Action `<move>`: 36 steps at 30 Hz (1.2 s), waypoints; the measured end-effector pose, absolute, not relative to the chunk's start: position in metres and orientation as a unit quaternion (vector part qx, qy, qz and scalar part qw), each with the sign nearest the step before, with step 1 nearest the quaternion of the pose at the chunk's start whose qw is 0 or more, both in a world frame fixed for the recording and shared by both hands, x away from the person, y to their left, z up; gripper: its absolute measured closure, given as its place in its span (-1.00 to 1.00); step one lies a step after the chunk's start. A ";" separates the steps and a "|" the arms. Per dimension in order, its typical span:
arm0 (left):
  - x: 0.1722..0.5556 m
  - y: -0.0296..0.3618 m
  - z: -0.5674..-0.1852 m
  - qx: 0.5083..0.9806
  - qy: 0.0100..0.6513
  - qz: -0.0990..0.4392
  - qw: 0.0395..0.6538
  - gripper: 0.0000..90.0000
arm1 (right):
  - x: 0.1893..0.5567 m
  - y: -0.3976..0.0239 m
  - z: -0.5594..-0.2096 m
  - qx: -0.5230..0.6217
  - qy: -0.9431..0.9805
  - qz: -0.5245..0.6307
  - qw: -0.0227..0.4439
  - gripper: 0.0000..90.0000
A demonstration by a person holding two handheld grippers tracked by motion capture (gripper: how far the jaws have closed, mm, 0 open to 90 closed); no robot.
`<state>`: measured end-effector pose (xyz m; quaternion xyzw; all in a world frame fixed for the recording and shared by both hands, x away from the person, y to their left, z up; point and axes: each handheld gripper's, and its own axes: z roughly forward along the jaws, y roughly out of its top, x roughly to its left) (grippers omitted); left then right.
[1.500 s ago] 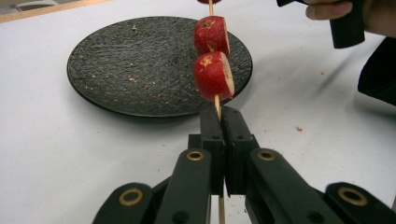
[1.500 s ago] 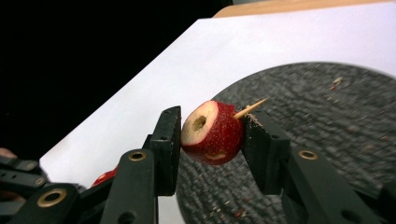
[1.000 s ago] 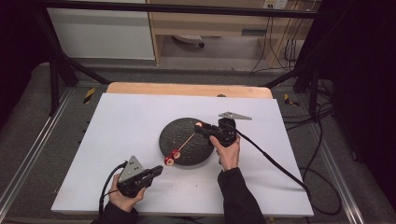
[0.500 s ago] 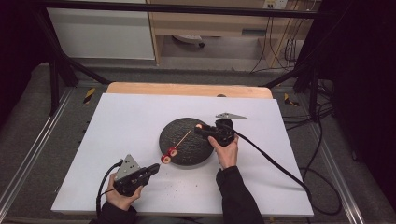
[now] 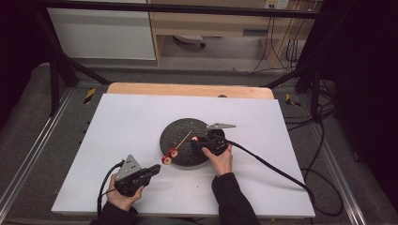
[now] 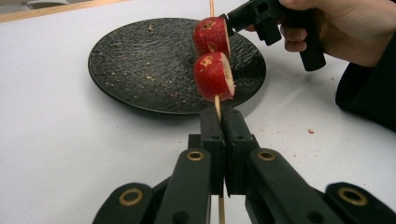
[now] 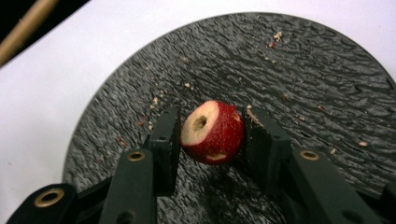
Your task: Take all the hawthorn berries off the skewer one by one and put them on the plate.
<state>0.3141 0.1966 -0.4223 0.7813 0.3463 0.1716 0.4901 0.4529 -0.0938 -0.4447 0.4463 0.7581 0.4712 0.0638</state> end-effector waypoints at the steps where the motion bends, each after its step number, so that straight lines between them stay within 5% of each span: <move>1: 0.314 0.196 -0.422 0.782 0.346 0.171 0.489 0.96 | 0.453 -0.094 -0.446 0.444 0.761 0.468 0.068 0.31; 12: 0.314 0.195 -0.423 0.784 0.345 0.170 0.487 0.96 | 0.450 -0.095 -0.443 0.437 0.771 0.456 0.082 0.05; 24: 0.315 0.195 -0.424 0.783 0.348 0.173 0.485 0.96 | 0.425 -0.101 -0.414 0.409 0.766 0.491 0.069 -0.87; 36: 0.315 0.194 -0.425 0.785 0.347 0.173 0.483 0.96 | 0.405 -0.091 -0.417 0.398 0.770 0.498 0.045 -0.89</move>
